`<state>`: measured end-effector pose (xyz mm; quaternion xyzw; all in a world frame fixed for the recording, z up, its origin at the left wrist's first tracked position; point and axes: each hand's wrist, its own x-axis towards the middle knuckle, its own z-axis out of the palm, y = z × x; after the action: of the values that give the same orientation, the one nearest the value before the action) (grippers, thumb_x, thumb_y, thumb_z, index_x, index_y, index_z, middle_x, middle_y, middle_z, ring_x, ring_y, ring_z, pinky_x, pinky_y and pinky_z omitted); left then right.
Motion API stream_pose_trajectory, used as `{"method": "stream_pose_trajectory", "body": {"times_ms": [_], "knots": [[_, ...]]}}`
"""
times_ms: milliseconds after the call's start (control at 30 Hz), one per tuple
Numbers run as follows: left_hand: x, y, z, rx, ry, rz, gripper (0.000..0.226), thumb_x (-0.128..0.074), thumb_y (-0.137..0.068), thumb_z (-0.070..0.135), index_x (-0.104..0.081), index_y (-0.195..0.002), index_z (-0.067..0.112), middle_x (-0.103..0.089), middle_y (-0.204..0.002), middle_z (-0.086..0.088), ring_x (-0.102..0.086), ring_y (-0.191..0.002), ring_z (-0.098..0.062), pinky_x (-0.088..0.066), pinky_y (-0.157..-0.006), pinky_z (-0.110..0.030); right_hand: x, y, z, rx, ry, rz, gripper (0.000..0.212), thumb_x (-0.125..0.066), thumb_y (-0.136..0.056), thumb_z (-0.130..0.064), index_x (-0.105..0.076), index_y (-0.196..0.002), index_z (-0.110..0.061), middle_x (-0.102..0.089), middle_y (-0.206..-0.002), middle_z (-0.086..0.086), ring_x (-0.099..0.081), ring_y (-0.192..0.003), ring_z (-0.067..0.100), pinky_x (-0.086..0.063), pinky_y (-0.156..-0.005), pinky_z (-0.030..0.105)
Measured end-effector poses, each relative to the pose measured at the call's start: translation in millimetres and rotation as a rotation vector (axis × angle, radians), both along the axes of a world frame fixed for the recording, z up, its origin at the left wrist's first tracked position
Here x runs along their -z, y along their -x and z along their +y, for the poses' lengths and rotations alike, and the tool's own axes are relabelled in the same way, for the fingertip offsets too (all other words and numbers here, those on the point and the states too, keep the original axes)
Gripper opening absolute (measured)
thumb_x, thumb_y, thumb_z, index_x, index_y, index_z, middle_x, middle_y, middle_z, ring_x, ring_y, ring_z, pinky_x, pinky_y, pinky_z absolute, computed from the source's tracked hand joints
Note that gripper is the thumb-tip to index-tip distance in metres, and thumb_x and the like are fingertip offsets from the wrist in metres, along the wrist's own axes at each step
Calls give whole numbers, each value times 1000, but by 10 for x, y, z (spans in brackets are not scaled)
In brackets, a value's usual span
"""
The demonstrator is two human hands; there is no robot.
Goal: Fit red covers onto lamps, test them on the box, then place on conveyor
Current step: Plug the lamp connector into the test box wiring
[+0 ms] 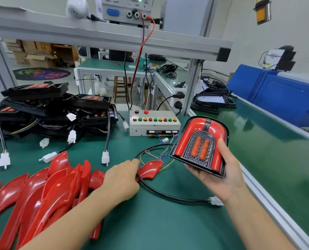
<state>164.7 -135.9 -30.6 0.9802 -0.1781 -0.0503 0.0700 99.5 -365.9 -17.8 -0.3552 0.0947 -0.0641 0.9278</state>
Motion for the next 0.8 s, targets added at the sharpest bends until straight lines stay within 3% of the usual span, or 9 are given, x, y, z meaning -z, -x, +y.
{"method": "stream_pose_trajectory", "body": {"times_ms": [167, 333, 500, 600, 700, 800], "knots": [[-22, 8, 104, -13, -6, -62, 50, -50, -83, 12, -34, -129, 21, -59, -115, -2, -57, -110, -29, -46, -83, -35, -89, -3, -56, 41, -39, -70, 47, -70, -78, -44, -73, -111, -9, -67, -122, 18, -67, -105, 37, -56, -80, 54], [-105, 97, 357, -38, -51, -160, 44, -47, -80, 14, -32, -121, 23, -58, -109, 0, -61, -105, -24, -46, -76, -31, -406, -52, -181, 122, -149, -190, 58, -72, -75, -42, -62, -120, -7, -67, -120, 21, -67, -103, 41, -55, -79, 55], [-60, 208, 450, -89, -162, -233, 69, -46, -83, 14, -12, -142, 17, -46, -124, 5, -60, -106, -18, -46, -74, -28, -757, -203, -280, 235, -209, -216, 59, -74, -75, -40, -60, -119, -4, -69, -109, 25, -69, -94, 44, -56, -78, 56], [-24, 235, 446, -111, -193, -243, 56, -46, -86, 18, -24, -138, 17, -41, -117, 4, -61, -104, -17, -41, -65, -27, -973, -348, -361, 328, -195, -170, 53, -70, -82, -45, -59, -113, -3, -71, -100, 26, -70, -89, 43, -56, -80, 56], [-81, 283, 405, -128, -189, -259, 39, -47, -87, 21, -33, -123, 20, -29, -98, 3, -62, -99, -15, -36, -59, -25, -1126, -494, -451, 395, -198, -114, 54, -68, -84, -50, -55, -109, -4, -67, -106, 24, -66, -95, 43, -56, -80, 58], [-112, 305, 394, -103, -227, -282, 37, -48, -88, 30, -34, -121, 22, -24, -94, 4, -63, -96, -13, -35, -57, -25, -1194, -622, -554, 426, -200, -77, 57, -66, -84, -55, -53, -113, -7, -64, -112, 22, -64, -98, 42, -55, -78, 60]]}}
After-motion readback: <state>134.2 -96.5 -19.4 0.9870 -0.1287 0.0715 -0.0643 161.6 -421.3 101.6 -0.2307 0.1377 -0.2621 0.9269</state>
